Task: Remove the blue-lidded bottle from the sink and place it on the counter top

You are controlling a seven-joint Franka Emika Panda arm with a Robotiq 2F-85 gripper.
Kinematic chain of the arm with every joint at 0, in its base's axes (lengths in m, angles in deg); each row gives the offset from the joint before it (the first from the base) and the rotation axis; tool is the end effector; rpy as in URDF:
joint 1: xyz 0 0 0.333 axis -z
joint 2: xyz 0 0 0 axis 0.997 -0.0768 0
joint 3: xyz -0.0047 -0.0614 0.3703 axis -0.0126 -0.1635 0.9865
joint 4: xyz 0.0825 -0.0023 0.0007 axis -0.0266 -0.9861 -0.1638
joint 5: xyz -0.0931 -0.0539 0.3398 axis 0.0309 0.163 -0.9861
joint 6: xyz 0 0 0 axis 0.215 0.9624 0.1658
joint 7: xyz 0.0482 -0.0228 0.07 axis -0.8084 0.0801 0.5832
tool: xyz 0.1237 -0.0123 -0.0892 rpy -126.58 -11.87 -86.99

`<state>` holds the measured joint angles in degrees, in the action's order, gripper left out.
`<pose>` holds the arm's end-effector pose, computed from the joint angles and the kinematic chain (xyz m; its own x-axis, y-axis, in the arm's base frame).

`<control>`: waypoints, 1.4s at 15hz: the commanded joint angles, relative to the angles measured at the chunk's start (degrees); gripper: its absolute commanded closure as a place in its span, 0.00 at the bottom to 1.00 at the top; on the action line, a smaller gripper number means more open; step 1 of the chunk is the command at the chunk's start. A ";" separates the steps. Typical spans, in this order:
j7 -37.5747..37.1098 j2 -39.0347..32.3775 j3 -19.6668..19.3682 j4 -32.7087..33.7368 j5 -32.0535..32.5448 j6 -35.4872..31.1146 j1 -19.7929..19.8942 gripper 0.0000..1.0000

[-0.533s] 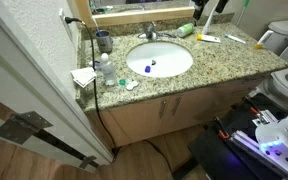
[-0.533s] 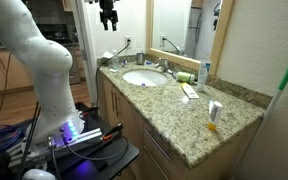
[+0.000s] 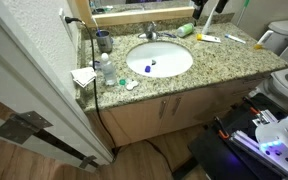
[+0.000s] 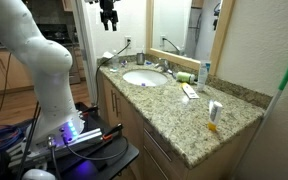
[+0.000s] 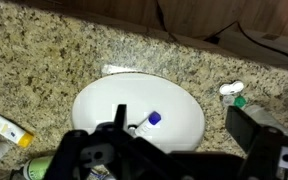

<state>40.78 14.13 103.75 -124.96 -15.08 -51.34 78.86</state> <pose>0.3445 0.1791 0.5761 0.9961 -0.0259 0.0847 -0.0269 -0.9996 0.0108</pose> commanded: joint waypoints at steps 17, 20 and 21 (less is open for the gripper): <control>-22.33 -28.65 -5.54 4.54 -1.81 -23.57 -0.13 0.00; -27.85 -33.47 -6.82 5.44 0.91 -28.12 -1.59 0.00; -28.56 -33.74 -7.22 5.39 0.45 -28.67 -1.91 0.00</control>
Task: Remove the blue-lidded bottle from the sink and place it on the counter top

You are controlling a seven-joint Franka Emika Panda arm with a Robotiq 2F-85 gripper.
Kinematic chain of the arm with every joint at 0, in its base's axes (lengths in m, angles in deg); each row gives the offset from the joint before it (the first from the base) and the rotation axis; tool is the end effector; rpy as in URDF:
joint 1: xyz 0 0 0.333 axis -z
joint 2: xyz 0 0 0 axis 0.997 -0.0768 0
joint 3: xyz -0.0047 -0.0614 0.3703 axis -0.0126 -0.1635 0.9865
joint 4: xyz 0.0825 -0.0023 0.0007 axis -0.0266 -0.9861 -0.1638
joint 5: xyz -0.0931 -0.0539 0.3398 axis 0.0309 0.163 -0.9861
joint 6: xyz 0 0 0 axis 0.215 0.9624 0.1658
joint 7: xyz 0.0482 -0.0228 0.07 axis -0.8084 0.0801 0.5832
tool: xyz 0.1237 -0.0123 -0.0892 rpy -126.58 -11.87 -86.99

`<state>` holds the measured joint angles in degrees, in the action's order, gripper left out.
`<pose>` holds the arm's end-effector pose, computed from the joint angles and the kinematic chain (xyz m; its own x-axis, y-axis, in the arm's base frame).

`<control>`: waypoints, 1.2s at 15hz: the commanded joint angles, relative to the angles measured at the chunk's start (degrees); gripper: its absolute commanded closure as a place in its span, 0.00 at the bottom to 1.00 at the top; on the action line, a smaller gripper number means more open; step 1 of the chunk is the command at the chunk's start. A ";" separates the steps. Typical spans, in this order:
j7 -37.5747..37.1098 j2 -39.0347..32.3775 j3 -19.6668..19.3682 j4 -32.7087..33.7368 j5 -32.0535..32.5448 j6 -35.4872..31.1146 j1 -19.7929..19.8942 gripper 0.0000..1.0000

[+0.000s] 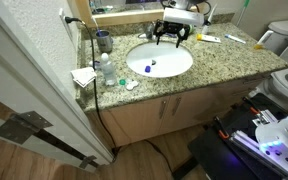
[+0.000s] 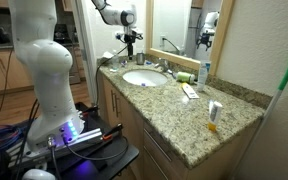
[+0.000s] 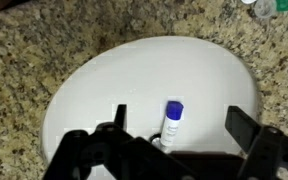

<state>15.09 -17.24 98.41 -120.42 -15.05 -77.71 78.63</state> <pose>0.5304 0.1756 0.4061 0.8382 -0.5453 -0.0099 -0.5426 -0.8320 -0.1156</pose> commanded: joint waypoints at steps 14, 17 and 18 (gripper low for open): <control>-7.46 -12.09 -6.27 -0.02 6.34 -14.64 -4.74 0.00; -7.94 -12.59 -7.43 0.56 5.96 -14.05 -6.08 0.00; -8.00 -12.60 -7.50 0.58 6.00 -14.00 -6.14 0.00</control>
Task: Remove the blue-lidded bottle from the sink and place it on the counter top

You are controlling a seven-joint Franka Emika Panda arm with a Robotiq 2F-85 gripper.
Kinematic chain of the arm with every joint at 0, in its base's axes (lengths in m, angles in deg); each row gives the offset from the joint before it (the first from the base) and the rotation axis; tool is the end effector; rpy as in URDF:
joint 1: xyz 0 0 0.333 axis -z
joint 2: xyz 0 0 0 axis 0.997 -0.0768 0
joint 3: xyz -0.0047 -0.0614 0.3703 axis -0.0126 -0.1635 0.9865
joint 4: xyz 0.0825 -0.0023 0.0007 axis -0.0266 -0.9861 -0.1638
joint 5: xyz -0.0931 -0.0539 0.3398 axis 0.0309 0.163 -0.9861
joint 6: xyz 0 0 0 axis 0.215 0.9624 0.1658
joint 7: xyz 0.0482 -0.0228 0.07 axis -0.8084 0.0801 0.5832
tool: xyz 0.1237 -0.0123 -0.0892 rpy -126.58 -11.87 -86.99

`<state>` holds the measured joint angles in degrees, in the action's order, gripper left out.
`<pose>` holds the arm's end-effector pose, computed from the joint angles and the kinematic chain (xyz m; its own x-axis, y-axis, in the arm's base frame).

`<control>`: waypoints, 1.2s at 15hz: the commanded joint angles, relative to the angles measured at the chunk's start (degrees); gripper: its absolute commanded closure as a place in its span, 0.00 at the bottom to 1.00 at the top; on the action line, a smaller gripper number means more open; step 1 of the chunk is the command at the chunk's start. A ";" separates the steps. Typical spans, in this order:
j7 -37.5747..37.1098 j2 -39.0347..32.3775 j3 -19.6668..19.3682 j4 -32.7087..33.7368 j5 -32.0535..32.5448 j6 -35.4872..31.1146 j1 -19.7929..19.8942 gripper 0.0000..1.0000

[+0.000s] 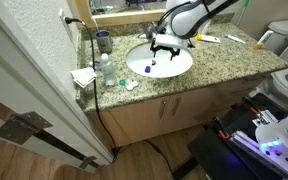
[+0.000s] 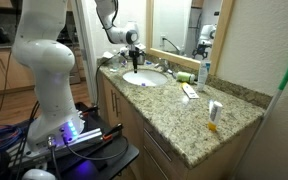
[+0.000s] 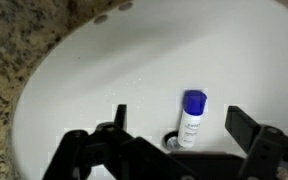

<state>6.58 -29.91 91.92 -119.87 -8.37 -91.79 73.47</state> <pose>0.5771 0.1720 0.3055 0.7791 -0.6237 0.0631 -0.6172 -0.7808 -0.0970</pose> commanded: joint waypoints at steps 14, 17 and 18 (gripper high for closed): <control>-1.70 -11.48 -4.80 7.04 -1.50 -9.72 -4.37 0.00; -1.73 -11.32 -4.90 7.09 -1.47 -9.69 -4.47 0.00; -2.37 -12.96 -5.75 8.81 -0.87 -6.34 -4.98 0.00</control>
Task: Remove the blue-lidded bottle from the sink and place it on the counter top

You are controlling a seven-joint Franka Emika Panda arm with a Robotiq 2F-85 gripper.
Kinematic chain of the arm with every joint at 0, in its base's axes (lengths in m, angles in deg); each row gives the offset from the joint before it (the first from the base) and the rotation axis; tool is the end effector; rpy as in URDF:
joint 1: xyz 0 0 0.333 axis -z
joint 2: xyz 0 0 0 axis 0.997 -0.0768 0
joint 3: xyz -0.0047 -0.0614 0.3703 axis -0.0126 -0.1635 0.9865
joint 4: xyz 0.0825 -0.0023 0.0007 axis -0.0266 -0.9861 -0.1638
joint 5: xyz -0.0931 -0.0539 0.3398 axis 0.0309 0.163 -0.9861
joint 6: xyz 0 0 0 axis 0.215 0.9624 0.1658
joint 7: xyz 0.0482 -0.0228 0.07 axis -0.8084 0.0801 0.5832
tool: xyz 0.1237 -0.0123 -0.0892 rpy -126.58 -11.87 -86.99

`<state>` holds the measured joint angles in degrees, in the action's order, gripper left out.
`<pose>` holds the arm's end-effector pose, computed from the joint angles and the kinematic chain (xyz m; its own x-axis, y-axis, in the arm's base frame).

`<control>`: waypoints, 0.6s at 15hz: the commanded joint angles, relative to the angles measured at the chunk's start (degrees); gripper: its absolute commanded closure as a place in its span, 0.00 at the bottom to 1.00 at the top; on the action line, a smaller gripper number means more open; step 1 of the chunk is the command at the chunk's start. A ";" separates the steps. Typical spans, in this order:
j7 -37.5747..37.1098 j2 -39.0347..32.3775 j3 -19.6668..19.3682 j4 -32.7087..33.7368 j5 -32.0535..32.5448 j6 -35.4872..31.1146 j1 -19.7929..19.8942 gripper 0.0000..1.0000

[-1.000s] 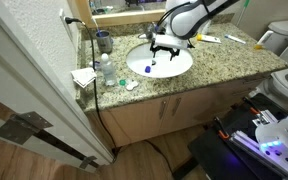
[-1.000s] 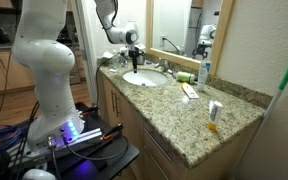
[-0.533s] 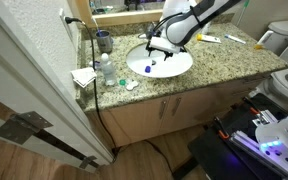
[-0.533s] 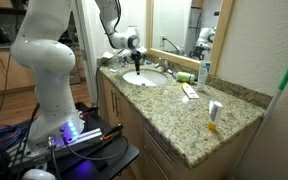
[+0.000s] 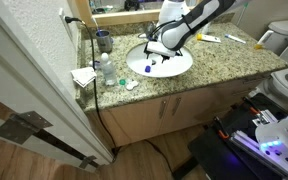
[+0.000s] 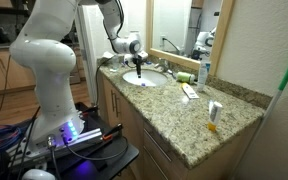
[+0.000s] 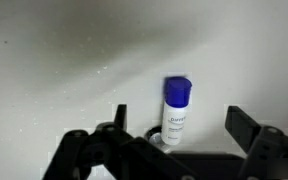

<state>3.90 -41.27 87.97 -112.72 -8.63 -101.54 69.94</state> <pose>0.6318 0.1865 0.2476 0.7376 -0.6645 0.1199 -0.6437 -0.7456 -0.1724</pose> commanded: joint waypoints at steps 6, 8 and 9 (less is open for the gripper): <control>-7.17 -9.60 -10.45 6.40 6.78 -0.18 -10.34 0.00; -11.87 -12.05 -14.42 8.39 10.47 0.32 -14.50 0.00; -14.27 -13.27 -15.96 9.44 11.96 0.00 -16.21 0.00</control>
<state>-4.42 -50.51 77.41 -107.12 -0.75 -100.99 59.28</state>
